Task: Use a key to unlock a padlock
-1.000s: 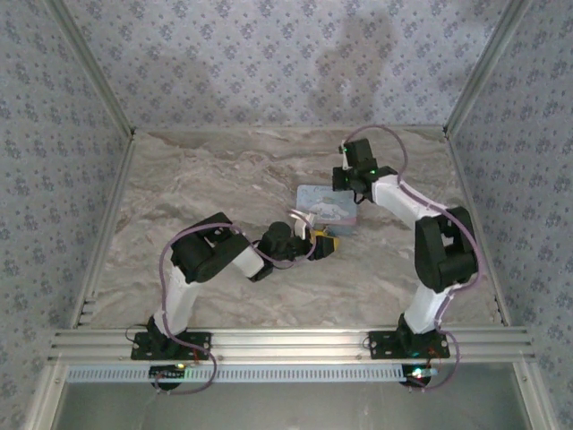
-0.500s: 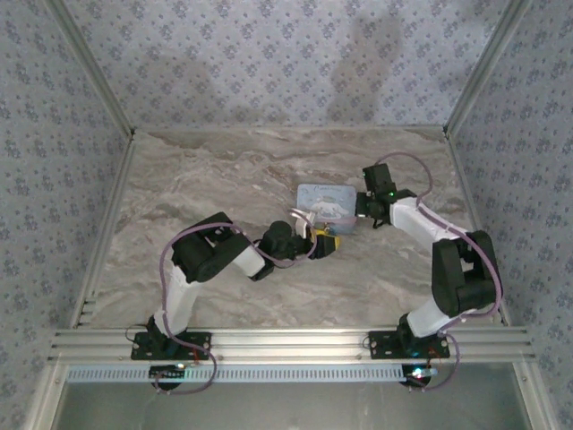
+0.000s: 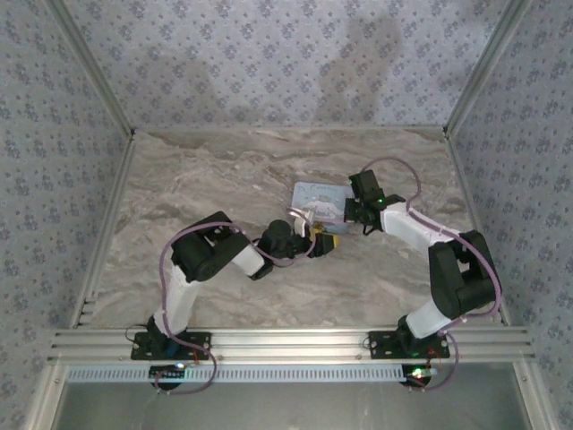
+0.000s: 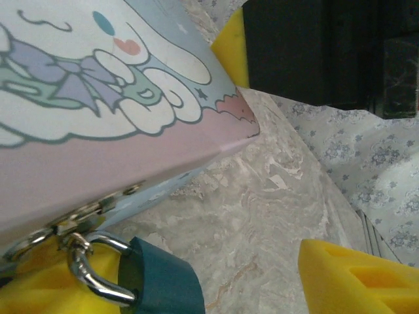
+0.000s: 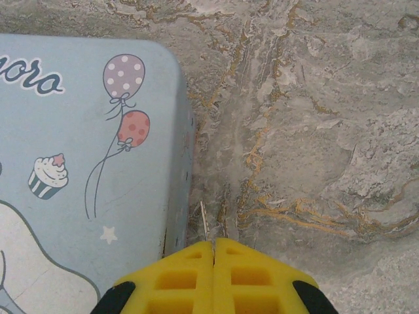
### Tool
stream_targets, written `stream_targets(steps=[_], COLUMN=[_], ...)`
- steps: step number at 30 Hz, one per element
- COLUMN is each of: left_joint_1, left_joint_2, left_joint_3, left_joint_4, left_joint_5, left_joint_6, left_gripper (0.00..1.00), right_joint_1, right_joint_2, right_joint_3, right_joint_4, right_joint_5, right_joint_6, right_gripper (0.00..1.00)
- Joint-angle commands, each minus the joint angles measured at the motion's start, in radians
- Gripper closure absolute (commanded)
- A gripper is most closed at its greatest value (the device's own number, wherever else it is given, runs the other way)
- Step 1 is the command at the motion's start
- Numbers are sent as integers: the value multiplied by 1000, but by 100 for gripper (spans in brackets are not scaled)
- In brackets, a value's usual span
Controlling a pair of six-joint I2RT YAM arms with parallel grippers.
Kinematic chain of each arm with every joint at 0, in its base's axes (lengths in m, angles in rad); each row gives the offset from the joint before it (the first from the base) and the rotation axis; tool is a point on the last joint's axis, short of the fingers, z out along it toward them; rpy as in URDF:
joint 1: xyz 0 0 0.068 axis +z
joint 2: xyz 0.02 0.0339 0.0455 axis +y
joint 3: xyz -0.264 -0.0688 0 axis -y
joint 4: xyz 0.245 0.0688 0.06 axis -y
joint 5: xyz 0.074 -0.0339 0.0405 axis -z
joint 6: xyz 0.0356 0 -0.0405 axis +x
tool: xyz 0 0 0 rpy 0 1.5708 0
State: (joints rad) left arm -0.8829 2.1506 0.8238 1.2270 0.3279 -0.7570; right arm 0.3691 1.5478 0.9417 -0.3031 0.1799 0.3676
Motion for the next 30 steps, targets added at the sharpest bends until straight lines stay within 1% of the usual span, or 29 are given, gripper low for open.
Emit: stream_targets(steps=[1, 6, 8, 10, 15, 17, 19, 24, 26, 30], left_joint_1=[16, 30, 34, 42, 59, 63, 68, 73, 77, 84], left_joint_2=[34, 29, 23, 20, 18, 18, 18, 20, 16, 11], left_joint_3=[-1, -18, -19, -20, -25, -20, -14, 0, 1, 5], left_joint_4=[-35, -48, -63, -84, -113, -123, -145, -156, -170, -188], left_joint_5=[31, 35, 46, 52, 70, 80, 80, 97, 100, 116], left_joint_6=[-29, -44, -45, -49, -59, -55, -53, -58, -59, -65], left_gripper=[39, 42, 45, 46, 56, 64, 66, 78, 81, 92], right_joint_1=[7, 8, 10, 11, 16, 18, 20, 25, 26, 26], right_joint_2=[-20, -25, -31, -38, -58, -65, -72, -87, -102, -149], right_joint_3=[-23, -38, -47, -50, -52, -50, -49, -48, -51, -66], right_joint_4=[-10, 3, 10, 14, 16, 14, 16, 14, 10, 9], right_joint_5=[-7, -15, -19, -22, -22, -23, -25, -24, -27, -45], right_joint_6=[17, 16, 18, 17, 14, 12, 11, 13, 16, 26], right_gripper=[100, 100, 100, 100, 100, 100, 100, 100, 100, 100])
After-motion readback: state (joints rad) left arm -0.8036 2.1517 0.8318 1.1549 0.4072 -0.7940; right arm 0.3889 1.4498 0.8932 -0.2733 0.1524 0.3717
